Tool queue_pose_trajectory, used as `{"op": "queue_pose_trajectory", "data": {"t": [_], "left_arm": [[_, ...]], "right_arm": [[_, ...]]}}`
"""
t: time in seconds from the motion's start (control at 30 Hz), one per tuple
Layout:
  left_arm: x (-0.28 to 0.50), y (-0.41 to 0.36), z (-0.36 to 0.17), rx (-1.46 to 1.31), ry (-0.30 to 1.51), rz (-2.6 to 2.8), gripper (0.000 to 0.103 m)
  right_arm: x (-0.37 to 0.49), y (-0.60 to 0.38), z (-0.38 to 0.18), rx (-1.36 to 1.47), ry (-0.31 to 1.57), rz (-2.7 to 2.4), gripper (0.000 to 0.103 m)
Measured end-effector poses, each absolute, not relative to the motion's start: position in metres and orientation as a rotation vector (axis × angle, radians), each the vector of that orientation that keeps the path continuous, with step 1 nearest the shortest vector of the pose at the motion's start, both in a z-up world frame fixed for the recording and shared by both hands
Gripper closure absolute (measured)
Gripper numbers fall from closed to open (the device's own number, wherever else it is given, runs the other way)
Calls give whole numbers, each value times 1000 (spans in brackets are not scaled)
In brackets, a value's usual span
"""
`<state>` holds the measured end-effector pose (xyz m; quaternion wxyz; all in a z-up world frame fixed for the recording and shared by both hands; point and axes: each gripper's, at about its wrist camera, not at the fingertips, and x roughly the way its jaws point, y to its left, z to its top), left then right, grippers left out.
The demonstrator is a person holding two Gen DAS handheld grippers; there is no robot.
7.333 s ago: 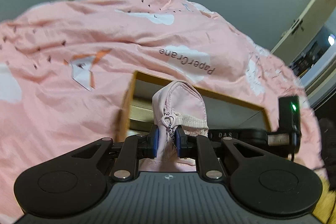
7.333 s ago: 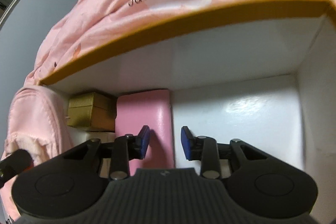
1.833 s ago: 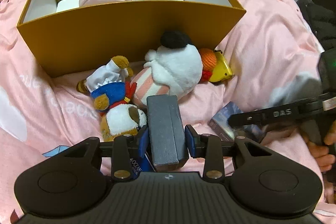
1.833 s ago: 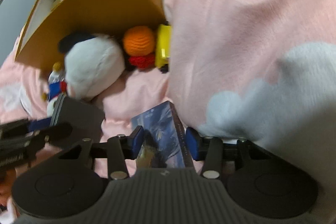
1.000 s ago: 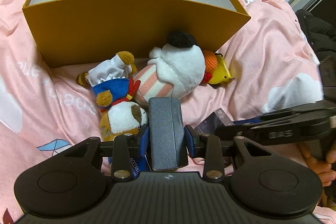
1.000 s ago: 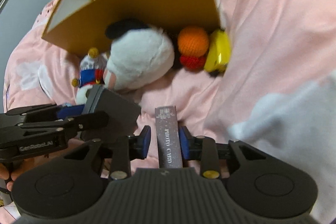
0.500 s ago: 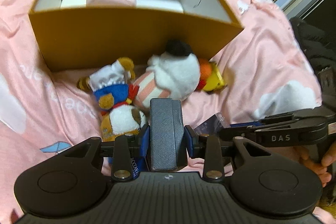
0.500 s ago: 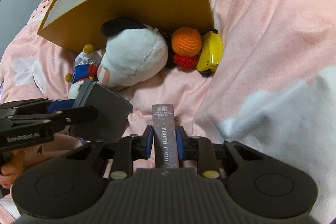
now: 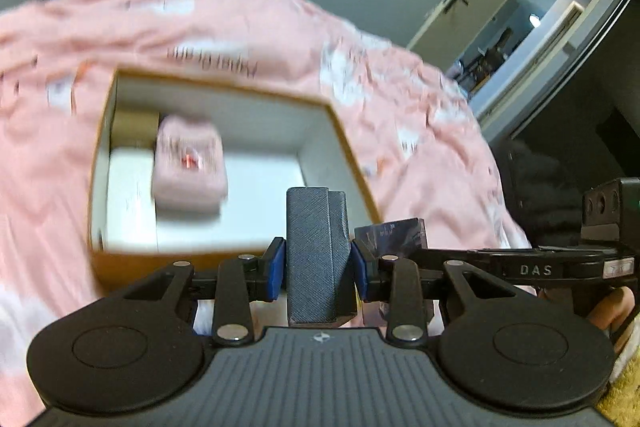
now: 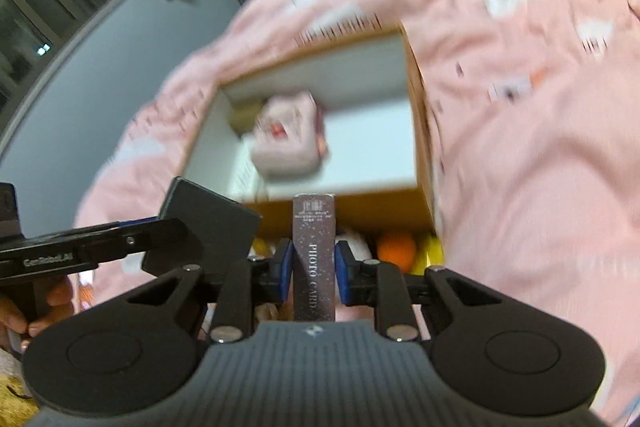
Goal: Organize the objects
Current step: 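Carry the grey box with the left tool while the right carries the photo card over the box, then lower the grey box with the left tool while the right sets the photo card inside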
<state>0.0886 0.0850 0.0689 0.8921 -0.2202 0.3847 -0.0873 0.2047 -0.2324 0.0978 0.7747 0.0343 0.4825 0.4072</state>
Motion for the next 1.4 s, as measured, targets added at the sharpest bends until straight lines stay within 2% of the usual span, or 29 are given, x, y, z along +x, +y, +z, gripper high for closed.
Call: {"op": "queue_pose_trajectory", "data": {"t": [0.2, 0.47, 1.17, 1.3, 1.4], "left_arm": [[156, 96, 59, -472, 800, -139, 64], [243, 98, 3, -460, 921, -74, 64], [308, 96, -53, -495, 1019, -46, 64], [307, 93, -47, -414, 1031, -27, 48], [305, 89, -37, -343, 1038, -25, 48]], "right_arm": [[247, -195, 111, 46, 976, 850, 80], [303, -147, 71, -51, 1033, 775, 80], [344, -124, 41, -112, 1049, 722, 80], [343, -127, 41, -105, 1052, 724, 80], [342, -128, 40, -112, 1049, 721, 80]]}}
